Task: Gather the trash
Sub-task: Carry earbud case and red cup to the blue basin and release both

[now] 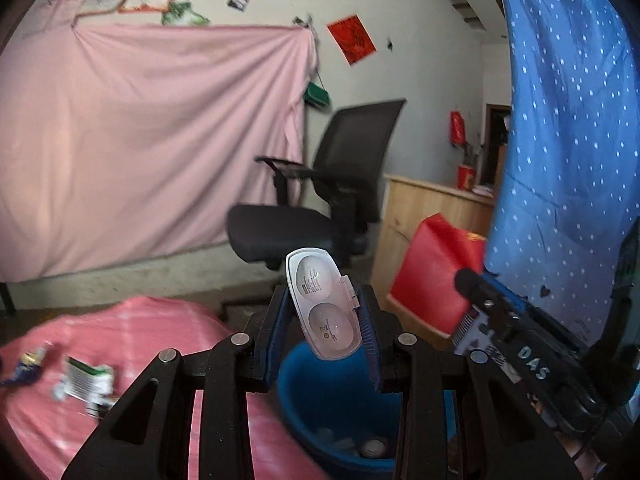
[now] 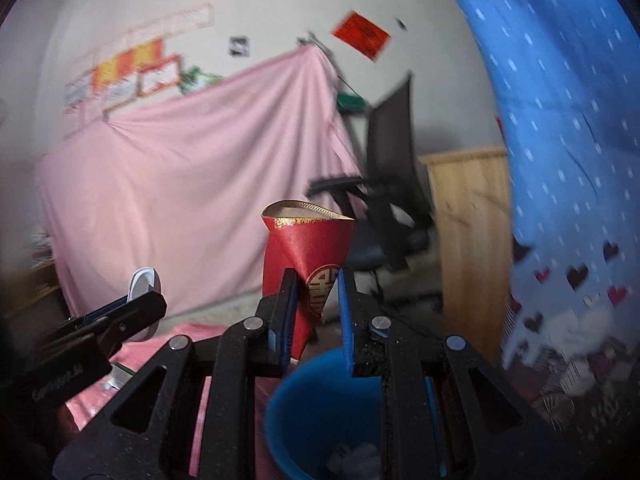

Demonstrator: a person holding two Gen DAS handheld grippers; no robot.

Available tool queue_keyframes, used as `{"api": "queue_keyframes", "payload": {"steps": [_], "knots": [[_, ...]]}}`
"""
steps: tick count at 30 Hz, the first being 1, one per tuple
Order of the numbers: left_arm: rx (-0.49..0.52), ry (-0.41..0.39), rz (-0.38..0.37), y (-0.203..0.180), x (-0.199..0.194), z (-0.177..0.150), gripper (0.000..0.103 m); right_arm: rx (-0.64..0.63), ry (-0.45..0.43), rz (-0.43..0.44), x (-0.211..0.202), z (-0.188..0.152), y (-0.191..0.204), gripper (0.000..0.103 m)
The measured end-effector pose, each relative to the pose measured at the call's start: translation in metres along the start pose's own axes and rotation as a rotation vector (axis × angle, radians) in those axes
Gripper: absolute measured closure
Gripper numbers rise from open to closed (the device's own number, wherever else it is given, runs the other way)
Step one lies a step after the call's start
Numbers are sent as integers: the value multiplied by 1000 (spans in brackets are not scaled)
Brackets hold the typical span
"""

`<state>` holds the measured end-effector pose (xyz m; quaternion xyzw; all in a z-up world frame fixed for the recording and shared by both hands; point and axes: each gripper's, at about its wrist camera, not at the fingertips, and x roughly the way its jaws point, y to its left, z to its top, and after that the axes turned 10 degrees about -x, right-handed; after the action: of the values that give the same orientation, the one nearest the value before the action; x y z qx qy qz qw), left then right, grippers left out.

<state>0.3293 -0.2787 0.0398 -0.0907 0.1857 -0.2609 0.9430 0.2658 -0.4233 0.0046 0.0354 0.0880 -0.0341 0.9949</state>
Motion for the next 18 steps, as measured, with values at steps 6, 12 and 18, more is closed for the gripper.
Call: {"api": "queue_keyframes", "payload": {"steps": [6, 12, 18], "knots": [[-13, 80, -17, -12, 36, -17, 74, 17, 104, -34, 17, -14, -23, 56], [-41, 157, -16, -2, 57, -30, 74, 31, 176, -46, 30, -24, -36, 56], [-75, 228, -11, 7, 74, -38, 73, 52, 252, -44, 46, -33, -47, 56]]}}
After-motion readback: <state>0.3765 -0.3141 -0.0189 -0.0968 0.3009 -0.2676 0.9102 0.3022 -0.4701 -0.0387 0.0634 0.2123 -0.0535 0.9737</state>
